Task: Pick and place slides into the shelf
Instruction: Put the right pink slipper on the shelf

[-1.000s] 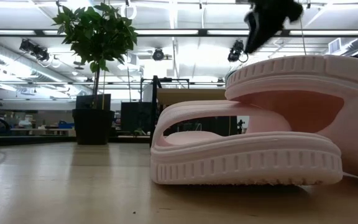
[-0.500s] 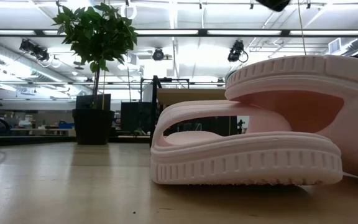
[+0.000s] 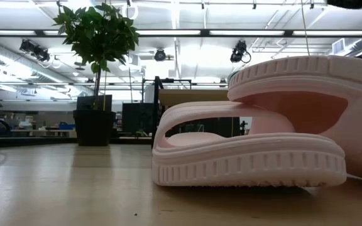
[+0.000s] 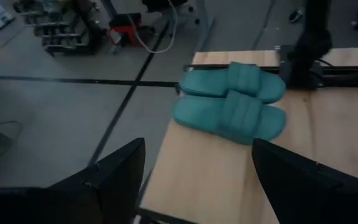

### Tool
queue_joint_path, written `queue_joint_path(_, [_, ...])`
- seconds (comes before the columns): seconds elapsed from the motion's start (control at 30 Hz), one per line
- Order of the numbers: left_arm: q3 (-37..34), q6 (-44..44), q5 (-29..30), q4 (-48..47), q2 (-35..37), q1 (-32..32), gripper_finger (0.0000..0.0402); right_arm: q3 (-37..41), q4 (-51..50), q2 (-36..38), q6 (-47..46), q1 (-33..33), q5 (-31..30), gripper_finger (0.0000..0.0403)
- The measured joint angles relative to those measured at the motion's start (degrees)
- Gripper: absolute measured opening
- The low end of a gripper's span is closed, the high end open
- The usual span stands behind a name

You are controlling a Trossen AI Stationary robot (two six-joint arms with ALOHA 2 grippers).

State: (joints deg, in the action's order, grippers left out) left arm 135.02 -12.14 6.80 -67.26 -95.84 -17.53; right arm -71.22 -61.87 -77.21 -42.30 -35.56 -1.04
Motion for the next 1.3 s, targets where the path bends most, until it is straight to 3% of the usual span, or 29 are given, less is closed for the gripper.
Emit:
queue_joint_path(0.13, [-0.05,3.18,-0.16,-2.98,-1.3,3.32,0.0298,4.6,2.71,-0.02,-5.43,-5.18,-0.62,0.0176])
queue_joint_path(0.33, [-0.05,9.16,-0.05,-5.17,-4.54,8.64,0.0298,11.28,15.69,-0.02,-10.8,-12.8,-3.06,0.0176])
queue_joint_path(0.6, [-0.05,15.14,-0.04,-5.07,-10.47,14.73,0.0298,19.09,27.8,-0.02,-16.95,-22.73,-11.82,0.0176])
queue_joint_path(0.93, [-0.07,21.54,0.64,-5.09,-14.92,20.15,0.0298,21.95,37.78,-4.05,2.96,-25.22,-13.18,0.0187])
queue_joint_path(1.13, [-0.05,26.15,5.13,-5.01,-14.9,22.47,0.0298,20.74,37.49,-8.88,11.59,-22.66,-13.18,0.0221])
queue_joint_path(1.3, [-0.05,28.19,5.43,-5.89,-14.79,24.55,0.0298,18.31,37.28,-13.0,16.5,-20.98,-14.99,0.0257])
